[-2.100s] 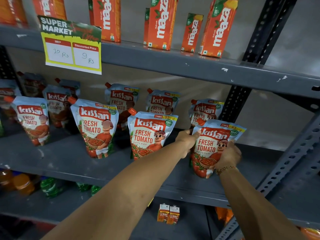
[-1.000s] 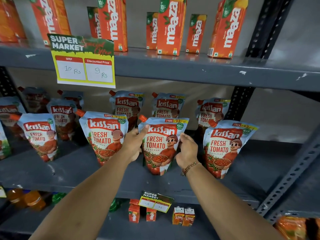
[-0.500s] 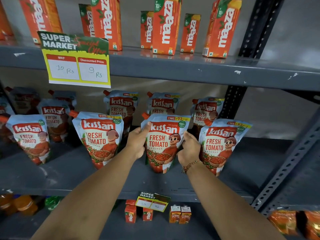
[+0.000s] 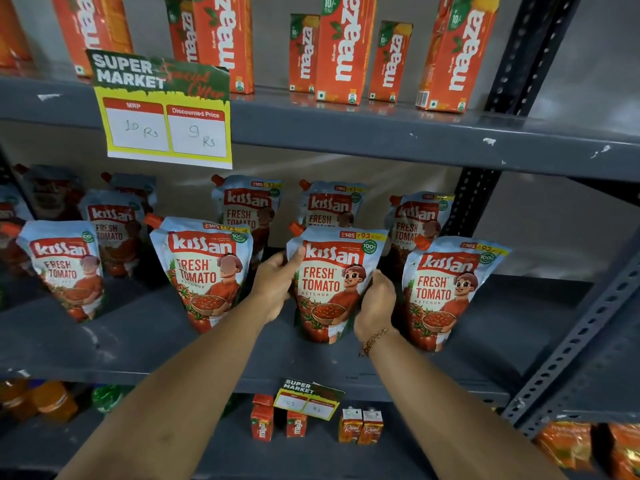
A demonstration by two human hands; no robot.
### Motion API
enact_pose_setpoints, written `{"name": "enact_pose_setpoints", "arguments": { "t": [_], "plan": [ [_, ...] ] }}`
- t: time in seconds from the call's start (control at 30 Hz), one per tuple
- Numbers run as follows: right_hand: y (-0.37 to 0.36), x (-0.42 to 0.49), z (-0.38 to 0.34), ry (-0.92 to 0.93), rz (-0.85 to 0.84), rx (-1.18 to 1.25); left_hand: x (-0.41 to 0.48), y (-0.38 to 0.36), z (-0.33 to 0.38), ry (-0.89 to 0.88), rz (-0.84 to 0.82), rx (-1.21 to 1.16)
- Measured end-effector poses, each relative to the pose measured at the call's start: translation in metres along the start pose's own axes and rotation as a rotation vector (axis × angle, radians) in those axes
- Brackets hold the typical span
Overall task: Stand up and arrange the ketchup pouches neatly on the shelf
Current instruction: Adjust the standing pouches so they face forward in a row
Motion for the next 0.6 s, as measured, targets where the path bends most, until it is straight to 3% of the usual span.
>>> {"name": "enact_pose_setpoints", "arguments": {
  "t": [0.07,0.17,0.2,0.27,0.37,0.5,0.6],
  "plan": [
    [0.011,-0.009,0.024,-0.01,0.182,-0.092,0.003,0.02,-0.01,0.013,-0.004,0.032],
    [0.032,-0.031,0.056,-0.075,0.493,-0.28,0.006,0.052,-0.041,0.172,-0.045,0.131],
    [0.025,-0.041,0.064,-0.102,0.446,-0.246,0.005,0.065,-0.05,0.234,-0.074,0.179],
    [-0.015,-0.063,0.081,-0.153,0.176,-0.154,0.008,0.101,-0.055,0.292,-0.096,0.229],
    [-0.075,-0.1,0.079,-0.073,-0.146,-0.244,0.011,0.156,-0.049,0.308,-0.014,0.252],
    [-0.129,-0.119,0.075,-0.12,-0.307,-0.248,0.023,0.197,-0.013,0.112,0.257,0.227],
    [-0.149,-0.124,0.075,-0.17,-0.299,-0.195,0.03,0.194,0.021,-0.034,0.256,0.163]
  ]
}}
Point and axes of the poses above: each hand's wrist, its own x-axis towards the middle knuckle, its own y-axis out of the back of the hand, z = x × y, the point moved 7 cm from there along x, towards the middle knuckle, and after that the axes turned 13 degrees about z, right-handed, at the moved point
